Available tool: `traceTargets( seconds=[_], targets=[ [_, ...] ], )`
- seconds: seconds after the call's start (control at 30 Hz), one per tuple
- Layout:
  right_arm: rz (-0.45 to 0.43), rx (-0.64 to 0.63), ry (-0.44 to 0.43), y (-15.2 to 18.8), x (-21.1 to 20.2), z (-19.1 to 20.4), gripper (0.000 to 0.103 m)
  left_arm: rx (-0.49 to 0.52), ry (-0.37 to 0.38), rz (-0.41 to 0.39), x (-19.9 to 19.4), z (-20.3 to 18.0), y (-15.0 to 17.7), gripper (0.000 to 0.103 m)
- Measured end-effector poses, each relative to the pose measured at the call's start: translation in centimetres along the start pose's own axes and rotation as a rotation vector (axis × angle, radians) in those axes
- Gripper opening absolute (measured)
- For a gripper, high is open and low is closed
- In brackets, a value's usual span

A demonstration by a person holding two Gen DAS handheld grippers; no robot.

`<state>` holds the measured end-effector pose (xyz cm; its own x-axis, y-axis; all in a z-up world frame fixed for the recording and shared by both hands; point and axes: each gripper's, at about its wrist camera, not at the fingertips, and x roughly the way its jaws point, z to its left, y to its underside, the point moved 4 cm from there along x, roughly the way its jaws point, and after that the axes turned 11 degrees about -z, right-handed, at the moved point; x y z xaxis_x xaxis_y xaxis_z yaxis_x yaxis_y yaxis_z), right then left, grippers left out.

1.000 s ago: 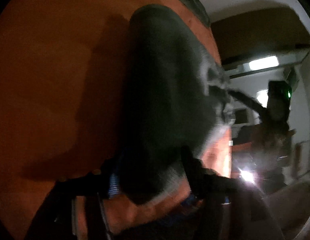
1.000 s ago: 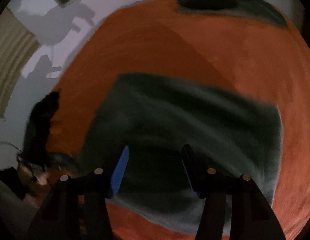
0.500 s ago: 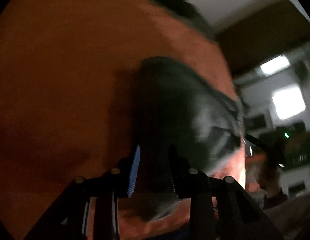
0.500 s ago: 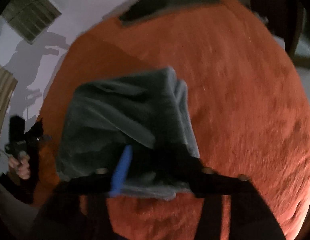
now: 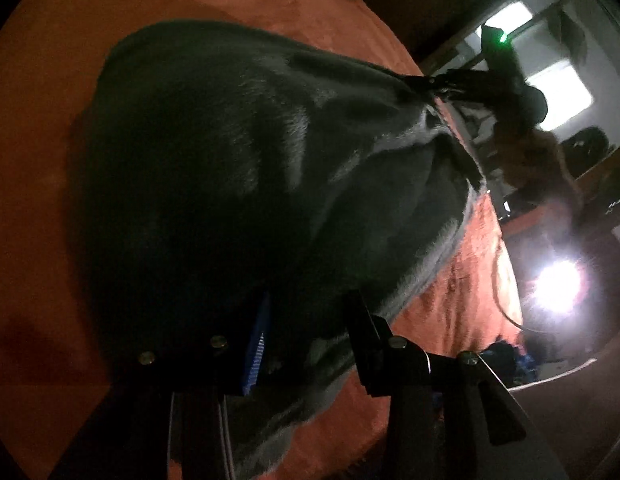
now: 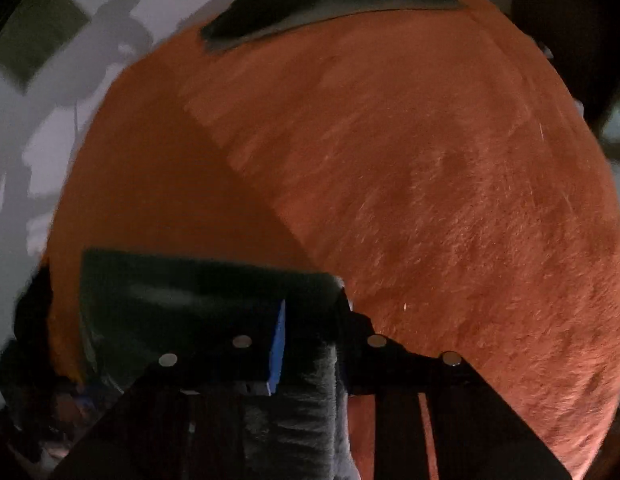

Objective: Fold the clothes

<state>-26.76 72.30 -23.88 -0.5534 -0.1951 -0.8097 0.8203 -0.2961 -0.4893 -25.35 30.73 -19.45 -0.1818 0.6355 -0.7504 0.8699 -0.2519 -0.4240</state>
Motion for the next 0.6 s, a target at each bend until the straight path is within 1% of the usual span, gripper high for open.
traceTargets(
  seconds=[0.03, 0.1, 0.13, 0.17, 0.2, 0.23, 0.27, 0.3, 0.33, 0.37, 0.43, 0.53, 0.57, 0.6],
  targets=[
    [0.008, 0.038, -0.007, 0.1, 0.5, -0.6, 0.020, -0.009, 0.004, 0.001, -0.2, 0.3, 0.3, 0.040],
    [0.055, 0.107, -0.041, 0.9, 1.4, -1.4, 0.021, -0.062, 0.018, -0.001, -0.8, 1.0, -0.1, 0.040],
    [0.063, 0.117, -0.059, 0.9, 1.1, -1.5, 0.023, -0.090, 0.024, -0.020, -1.9, 1.6, -0.8, 0.040],
    [0.070, 0.127, -0.076, 1.0, 0.9, -1.6, 0.032, -0.118, 0.030, -0.043, -3.2, 2.2, -1.6, 0.040],
    [0.077, 0.137, -0.094, 1.1, 0.6, -1.8, 0.044, -0.146, 0.035, -0.065, -4.5, 2.8, -2.4, 0.040],
    [0.073, 0.141, -0.112, 1.2, 0.0, -1.9, 0.050, -0.160, 0.044, -0.100, -5.9, 3.6, -3.2, 0.042],
    [0.054, 0.139, -0.131, 1.3, -1.1, -2.2, 0.061, -0.170, 0.053, -0.138, -7.4, 4.4, -4.1, 0.045],
    [0.036, 0.137, -0.151, 1.4, -2.2, -2.4, 0.075, -0.180, 0.050, -0.154, -8.3, 5.4, -4.9, 0.057],
    [0.032, 0.135, -0.174, 1.7, -3.0, -2.6, 0.081, -0.195, 0.047, -0.141, -8.3, 6.7, -5.3, 0.063],
    [0.050, 0.133, -0.204, 2.2, -3.2, -2.7, 0.087, -0.212, 0.045, -0.124, -8.1, 7.9, -5.6, 0.064],
    [0.110, 0.133, -0.269, 3.9, -2.6, -3.2, 0.087, -0.246, 0.042, -0.089, -7.7, 10.4, -6.2, 0.064],
    [0.172, 0.152, -0.309, 5.4, -0.5, -4.3, 0.087, -0.319, 0.084, -0.060, -5.3, 12.0, -6.6, 0.064],
    [0.185, 0.167, -0.335, 5.6, 0.4, -4.8, 0.087, -0.344, 0.099, -0.050, -4.4, 12.5, -6.7, 0.064],
    [0.198, 0.182, -0.367, 5.7, 1.1, -5.1, 0.087, -0.347, 0.118, -0.053, -3.5, 12.6, -7.2, 0.064]
  ],
)
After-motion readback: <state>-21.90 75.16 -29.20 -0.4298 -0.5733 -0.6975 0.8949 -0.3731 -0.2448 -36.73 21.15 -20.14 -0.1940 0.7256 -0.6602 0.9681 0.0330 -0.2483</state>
